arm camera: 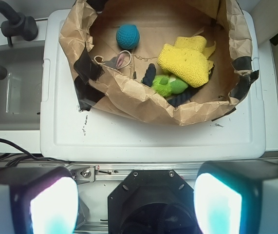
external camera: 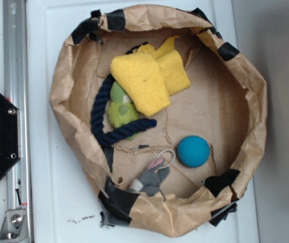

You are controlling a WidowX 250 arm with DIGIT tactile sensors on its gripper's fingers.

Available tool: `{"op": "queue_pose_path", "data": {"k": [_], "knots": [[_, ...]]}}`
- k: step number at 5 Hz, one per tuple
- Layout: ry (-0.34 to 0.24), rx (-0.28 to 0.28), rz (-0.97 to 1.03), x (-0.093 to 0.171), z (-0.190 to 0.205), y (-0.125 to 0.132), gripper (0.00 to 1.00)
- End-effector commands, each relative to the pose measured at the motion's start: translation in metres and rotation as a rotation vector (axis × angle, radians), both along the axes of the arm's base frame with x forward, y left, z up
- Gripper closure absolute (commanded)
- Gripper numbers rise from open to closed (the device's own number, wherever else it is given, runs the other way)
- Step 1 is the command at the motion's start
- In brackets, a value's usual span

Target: Grab the blue ball.

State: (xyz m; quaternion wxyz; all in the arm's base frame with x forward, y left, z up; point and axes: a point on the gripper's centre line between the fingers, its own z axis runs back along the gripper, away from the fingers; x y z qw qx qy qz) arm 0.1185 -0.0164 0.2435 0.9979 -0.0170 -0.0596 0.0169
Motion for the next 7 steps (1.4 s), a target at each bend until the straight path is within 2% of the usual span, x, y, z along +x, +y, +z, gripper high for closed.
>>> {"op": "queue_pose_path", "data": {"k": [1, 2, 3, 4, 5, 6, 7], "knots": [[0.000, 0.000, 0.000, 0.000, 0.000, 0.000, 0.00], [-0.129, 0.039, -0.052, 0.047, -0.034, 0.024, 0.00], [-0.169, 0.023, -0.054, 0.083, -0.053, 0.030, 0.00], [-0.199, -0.018, -0.051, 0.104, -0.064, 0.036, 0.00], [-0.180, -0.058, -0.098, 0.148, -0.086, 0.039, 0.00], [-0.225, -0.057, -0.199, 0.173, -0.120, 0.035, 0.00], [-0.242, -0.059, -0.399, 0.194, -0.163, 0.008, 0.00]]}}
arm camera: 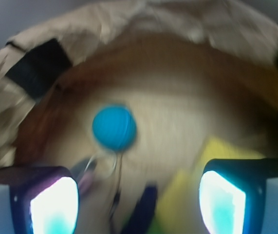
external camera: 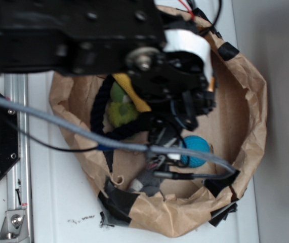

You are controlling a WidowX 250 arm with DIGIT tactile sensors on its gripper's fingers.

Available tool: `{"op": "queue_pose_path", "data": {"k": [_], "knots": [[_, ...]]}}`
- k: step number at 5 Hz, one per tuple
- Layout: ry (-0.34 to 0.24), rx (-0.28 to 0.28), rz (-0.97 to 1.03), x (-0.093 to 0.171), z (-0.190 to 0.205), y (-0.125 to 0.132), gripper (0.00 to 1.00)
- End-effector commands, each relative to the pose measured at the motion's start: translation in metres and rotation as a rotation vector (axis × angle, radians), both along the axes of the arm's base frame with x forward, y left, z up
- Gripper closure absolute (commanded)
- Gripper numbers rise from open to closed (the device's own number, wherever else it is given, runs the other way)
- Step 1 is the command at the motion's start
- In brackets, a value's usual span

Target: Grab the blue ball.

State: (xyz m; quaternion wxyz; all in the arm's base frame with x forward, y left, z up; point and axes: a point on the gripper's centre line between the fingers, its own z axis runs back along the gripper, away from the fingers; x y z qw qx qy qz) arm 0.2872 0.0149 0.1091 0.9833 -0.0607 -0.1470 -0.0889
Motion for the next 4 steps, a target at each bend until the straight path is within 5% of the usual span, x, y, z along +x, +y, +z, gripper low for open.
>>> {"op": "queue_pose_path", "data": {"k": [1, 2, 3, 4], "knots": [[-0.062, -0.011, -0.346, 0.030, -0.052, -0.066, 0.00], [-0.056, -0.042, -0.362, 0.039, -0.063, -0.081, 0.00], [-0.009, -0.026, -0.363, 0.035, -0.065, -0.082, 1.00], [-0.029, 0.011, -0.332, 0.029, -0.054, -0.074, 1.00]]}}
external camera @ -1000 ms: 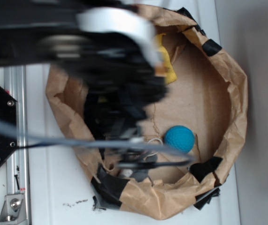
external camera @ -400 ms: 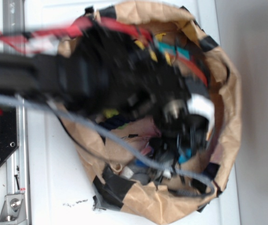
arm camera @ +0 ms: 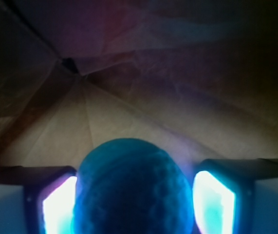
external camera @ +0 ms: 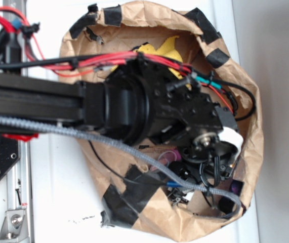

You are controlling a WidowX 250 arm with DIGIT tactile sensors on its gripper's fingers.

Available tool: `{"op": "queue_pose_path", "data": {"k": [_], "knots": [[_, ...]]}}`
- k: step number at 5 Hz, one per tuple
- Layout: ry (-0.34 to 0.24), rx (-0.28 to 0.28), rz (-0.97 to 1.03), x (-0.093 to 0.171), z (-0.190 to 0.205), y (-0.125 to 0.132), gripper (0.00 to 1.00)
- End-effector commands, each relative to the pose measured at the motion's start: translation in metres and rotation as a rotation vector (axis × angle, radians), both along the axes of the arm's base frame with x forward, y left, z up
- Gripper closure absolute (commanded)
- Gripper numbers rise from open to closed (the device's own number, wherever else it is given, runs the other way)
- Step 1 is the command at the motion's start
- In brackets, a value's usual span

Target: Grab the blue ball.

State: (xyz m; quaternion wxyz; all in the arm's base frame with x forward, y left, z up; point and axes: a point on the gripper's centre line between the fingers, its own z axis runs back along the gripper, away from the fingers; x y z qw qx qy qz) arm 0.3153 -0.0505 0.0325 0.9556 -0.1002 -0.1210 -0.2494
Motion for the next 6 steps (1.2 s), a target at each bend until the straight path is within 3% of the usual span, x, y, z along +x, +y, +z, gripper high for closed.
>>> {"op": "queue_pose_path", "data": {"k": [1, 2, 3, 4, 6], "knots": [[-0.077, 0.109, 0.088, -0.006, 0.056, 0.013, 1.00], [-0.088, 0.267, 0.201, -0.026, 0.107, 0.049, 1.00], [0.060, 0.268, 0.392, -0.048, 0.158, 0.067, 1.00], [0.111, 0.190, 0.637, -0.056, 0.179, 0.064, 1.00], [0.152, 0.193, 0.723, -0.053, 0.165, 0.061, 1.00]]}}
